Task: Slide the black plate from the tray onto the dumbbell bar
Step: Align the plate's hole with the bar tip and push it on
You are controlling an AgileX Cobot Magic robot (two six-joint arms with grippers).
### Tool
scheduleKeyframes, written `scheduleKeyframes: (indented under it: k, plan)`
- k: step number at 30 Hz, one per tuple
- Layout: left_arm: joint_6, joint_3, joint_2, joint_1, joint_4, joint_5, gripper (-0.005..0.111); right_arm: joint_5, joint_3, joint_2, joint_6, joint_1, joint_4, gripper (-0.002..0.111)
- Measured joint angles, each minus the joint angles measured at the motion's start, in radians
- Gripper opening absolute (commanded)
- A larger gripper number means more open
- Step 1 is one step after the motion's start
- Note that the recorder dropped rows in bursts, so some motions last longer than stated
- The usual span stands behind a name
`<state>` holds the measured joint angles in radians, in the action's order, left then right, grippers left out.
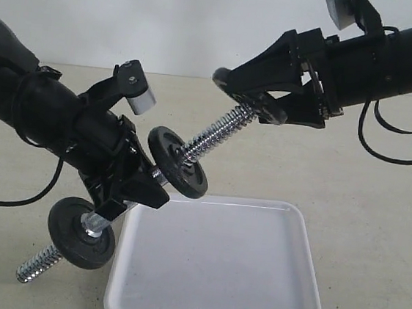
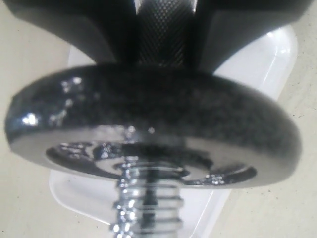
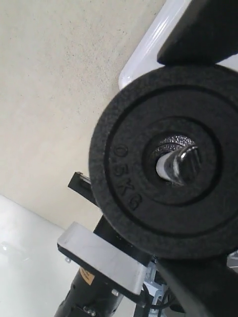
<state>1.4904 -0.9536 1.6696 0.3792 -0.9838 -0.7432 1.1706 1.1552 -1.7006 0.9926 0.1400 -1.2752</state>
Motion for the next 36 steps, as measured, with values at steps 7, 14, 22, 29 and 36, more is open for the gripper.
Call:
scheduleKeyframes:
  k: [7,14,22,29,36]
  plan:
    - [0.002,0.000,0.000,0.004,0.000,0.000,0.004,0.000,0.000,0.000,-0.014,0.004,0.017,0.002]
    - [0.006,0.000,0.000,0.004,0.010,0.002,0.004,0.000,0.002,0.000,-0.018,0.007,0.033,0.002]
    - [-0.014,0.000,0.000,0.006,0.028,0.028,0.004,0.004,0.002,0.000,-0.018,0.010,0.053,0.002]
    - [-0.019,0.000,0.000,0.006,0.028,0.032,0.004,0.004,0.002,0.000,-0.018,0.010,0.053,0.002]
    - [-0.026,0.000,0.000,0.006,0.029,0.045,0.004,-0.004,0.002,0.000,-0.018,0.010,0.051,0.002]
